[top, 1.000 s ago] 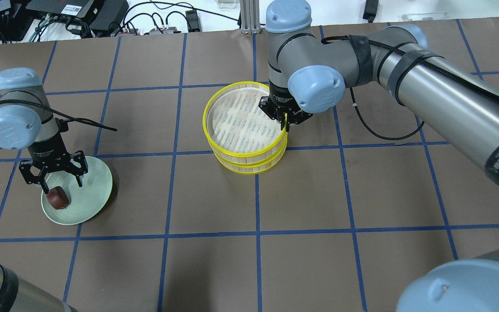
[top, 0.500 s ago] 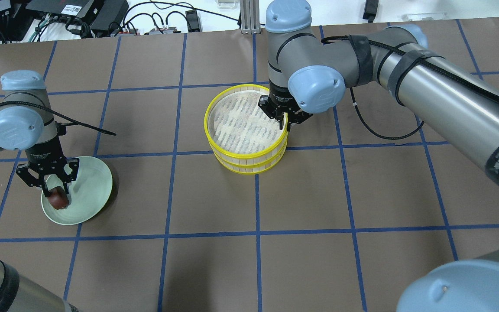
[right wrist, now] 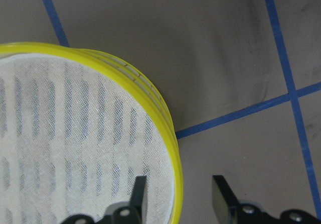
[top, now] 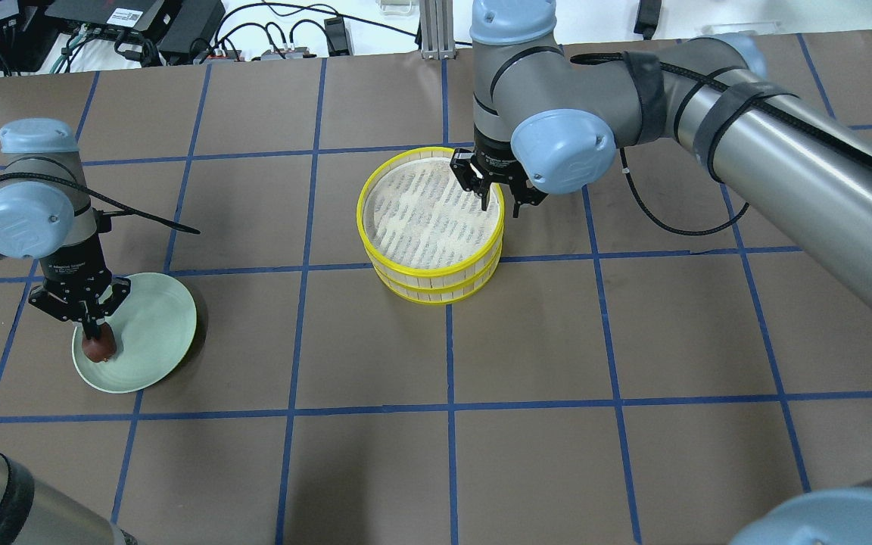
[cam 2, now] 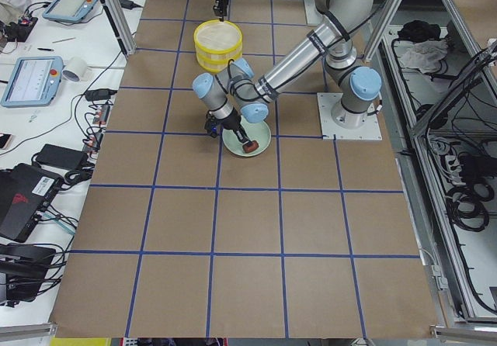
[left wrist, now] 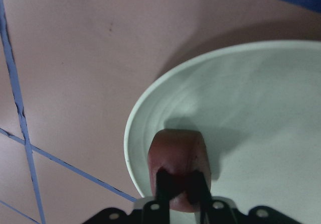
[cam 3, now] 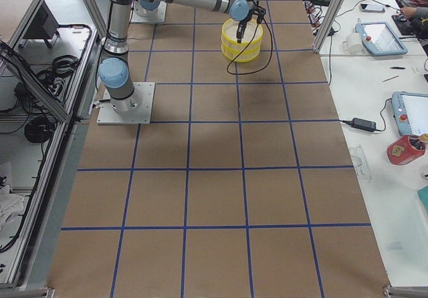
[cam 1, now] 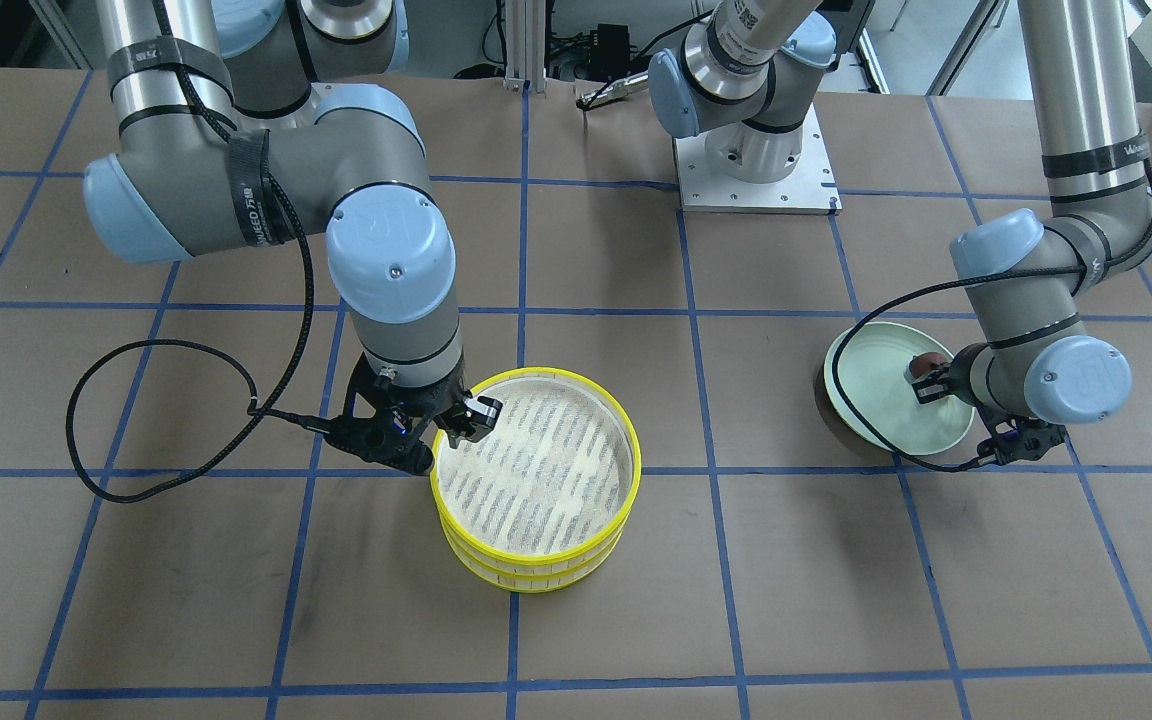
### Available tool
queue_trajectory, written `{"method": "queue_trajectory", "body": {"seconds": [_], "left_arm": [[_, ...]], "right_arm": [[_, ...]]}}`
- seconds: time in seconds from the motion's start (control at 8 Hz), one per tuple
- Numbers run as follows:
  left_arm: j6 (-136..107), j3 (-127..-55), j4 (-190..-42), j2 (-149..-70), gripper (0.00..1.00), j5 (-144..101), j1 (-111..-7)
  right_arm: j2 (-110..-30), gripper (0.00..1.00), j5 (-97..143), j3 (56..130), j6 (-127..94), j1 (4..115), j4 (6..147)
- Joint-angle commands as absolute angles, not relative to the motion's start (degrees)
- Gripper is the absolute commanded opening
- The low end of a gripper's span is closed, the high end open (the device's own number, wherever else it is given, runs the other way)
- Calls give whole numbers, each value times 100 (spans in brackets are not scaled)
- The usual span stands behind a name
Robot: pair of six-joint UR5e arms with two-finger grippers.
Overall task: Place buns in different layers of steamer
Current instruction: 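Lower the left gripper and grasp the brown bun on the plate, then lift the brown bun with the left gripper while the right releases the steamer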
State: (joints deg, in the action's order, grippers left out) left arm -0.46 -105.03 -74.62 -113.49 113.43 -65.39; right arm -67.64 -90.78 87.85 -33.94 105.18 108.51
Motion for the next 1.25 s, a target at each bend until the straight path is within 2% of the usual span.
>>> {"method": "queue_trajectory", "body": {"seconds": [0.0, 0.25, 0.38, 0.5, 0.88, 1.12], "left_arm": [[-9, -10354, -7471, -11233, 0, 11356, -6539], [-9, -10109, -7663, -10935, 0, 11320, -6688], [-17, -9933, -7934, -10838, 0, 11320, -6862], [-61, -9671, -8232, -10715, 0, 11277, -7169], [-596, -9317, -8534, -10390, 0, 10481, -7943], [-1376, -9081, -8525, -10301, 0, 9444, -8312]], "right_arm": [[-7328, 80, -9079, 8824, -3349, 10250, 10794], [-7820, 90, -8974, 8842, -2798, 9618, 10688], [-8031, 91, -8878, 8842, -2490, 9398, 10374], [-8242, 100, -8851, 8850, -1913, 9143, 9980], [-8788, 100, -8859, 8851, -1486, 8877, 9133], [-8789, 100, -8860, 8859, -1381, 8886, 8852]]}}
